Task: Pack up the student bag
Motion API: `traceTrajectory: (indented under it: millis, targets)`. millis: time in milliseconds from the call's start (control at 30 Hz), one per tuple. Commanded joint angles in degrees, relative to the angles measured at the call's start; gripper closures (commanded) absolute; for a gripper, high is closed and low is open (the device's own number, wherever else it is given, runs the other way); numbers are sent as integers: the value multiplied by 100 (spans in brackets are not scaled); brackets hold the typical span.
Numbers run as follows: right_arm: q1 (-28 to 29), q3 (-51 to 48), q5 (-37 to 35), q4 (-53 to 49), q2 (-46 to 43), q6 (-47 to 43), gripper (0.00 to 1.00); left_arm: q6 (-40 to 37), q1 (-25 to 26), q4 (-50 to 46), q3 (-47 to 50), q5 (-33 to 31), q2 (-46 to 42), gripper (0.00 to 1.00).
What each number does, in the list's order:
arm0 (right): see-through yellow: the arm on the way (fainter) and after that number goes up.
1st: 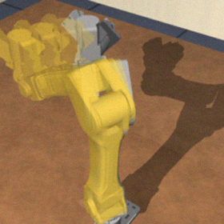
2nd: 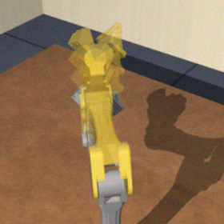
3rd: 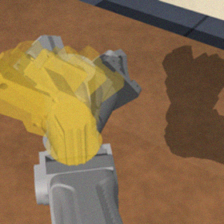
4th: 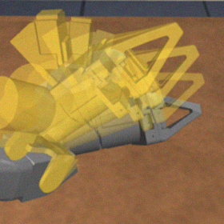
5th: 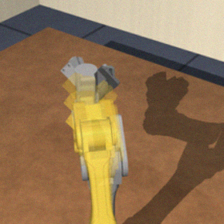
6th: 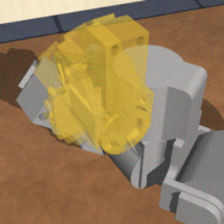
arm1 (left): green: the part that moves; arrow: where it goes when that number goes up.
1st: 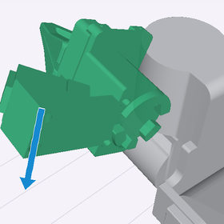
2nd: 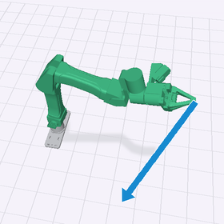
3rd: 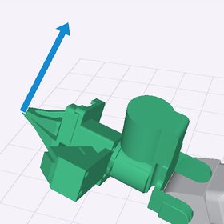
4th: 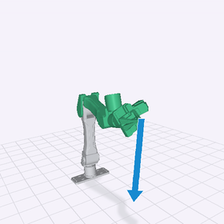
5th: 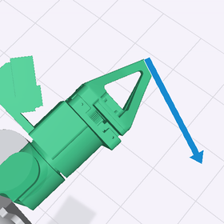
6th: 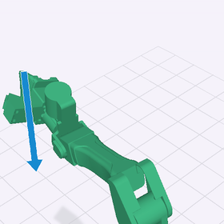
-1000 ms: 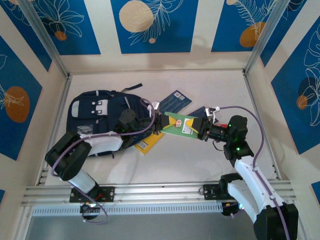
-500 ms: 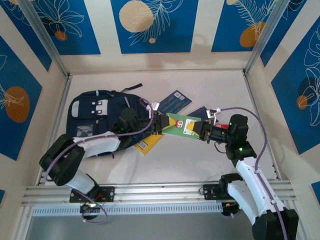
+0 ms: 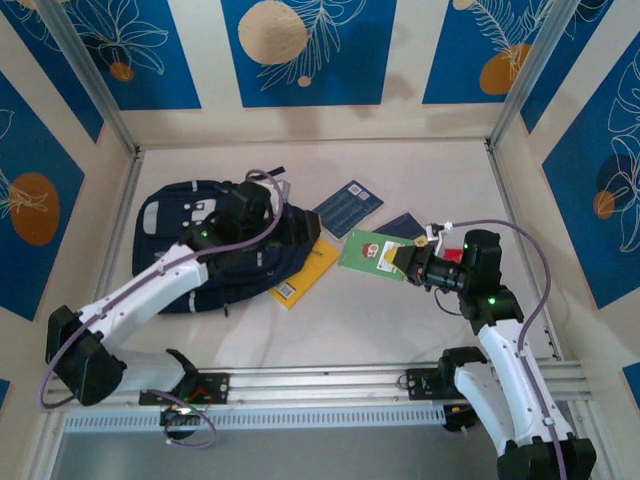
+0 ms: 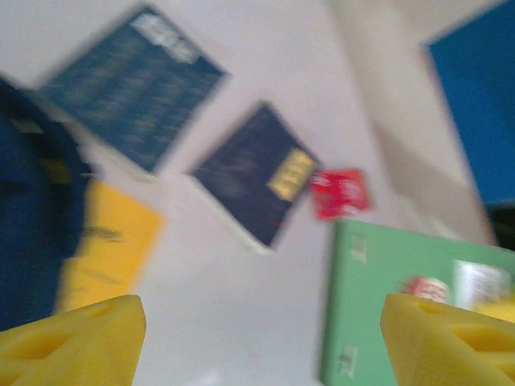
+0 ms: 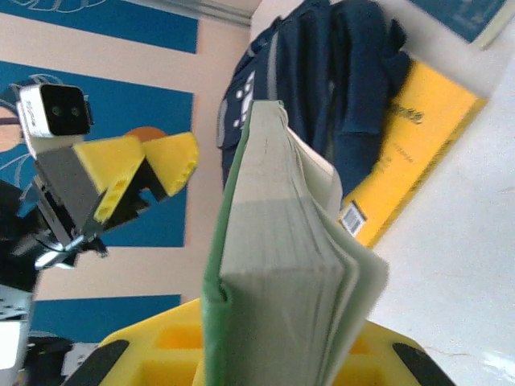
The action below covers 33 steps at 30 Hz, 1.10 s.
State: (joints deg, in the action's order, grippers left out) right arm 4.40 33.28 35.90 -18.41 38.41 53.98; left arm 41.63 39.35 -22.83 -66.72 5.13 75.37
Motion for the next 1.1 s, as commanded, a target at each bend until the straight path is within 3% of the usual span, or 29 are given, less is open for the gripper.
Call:
traceTrajectory:
  millis: [0,167,267,367,567,700,833,1067]
  targets:
    - [16,196,-381,-749,-50,-616,100,-431,-137,-2100,-578,-1909,542,21]
    - [102,66,-380,-806,43,-732,100,-343,-388,-2707,-1092,-2813,1207,0]
    - [139,22,-499,-910,19,-795,100,-380,-607,-2731,-1275,-2919,1562,0]
    - [153,-81,-483,-888,8,-792,100,-487,-814,-2561,-1402,-2638,1904,0]
    - [141,-259,-465,-850,-26,-798,100,-781,-881,-2374,-1760,-2380,2439,0]
    - [131,-343,-521,-852,-57,-801,100,-754,-887,-2762,-2381,-2431,3040,0]
    - [94,-364,-600,-934,-82,-816,100,-526,-910,-3564,-3136,-2605,3783,6]
    - [35,-475,-532,-939,-185,-778,100,-284,-1025,-3176,-2614,-2396,3868,20]
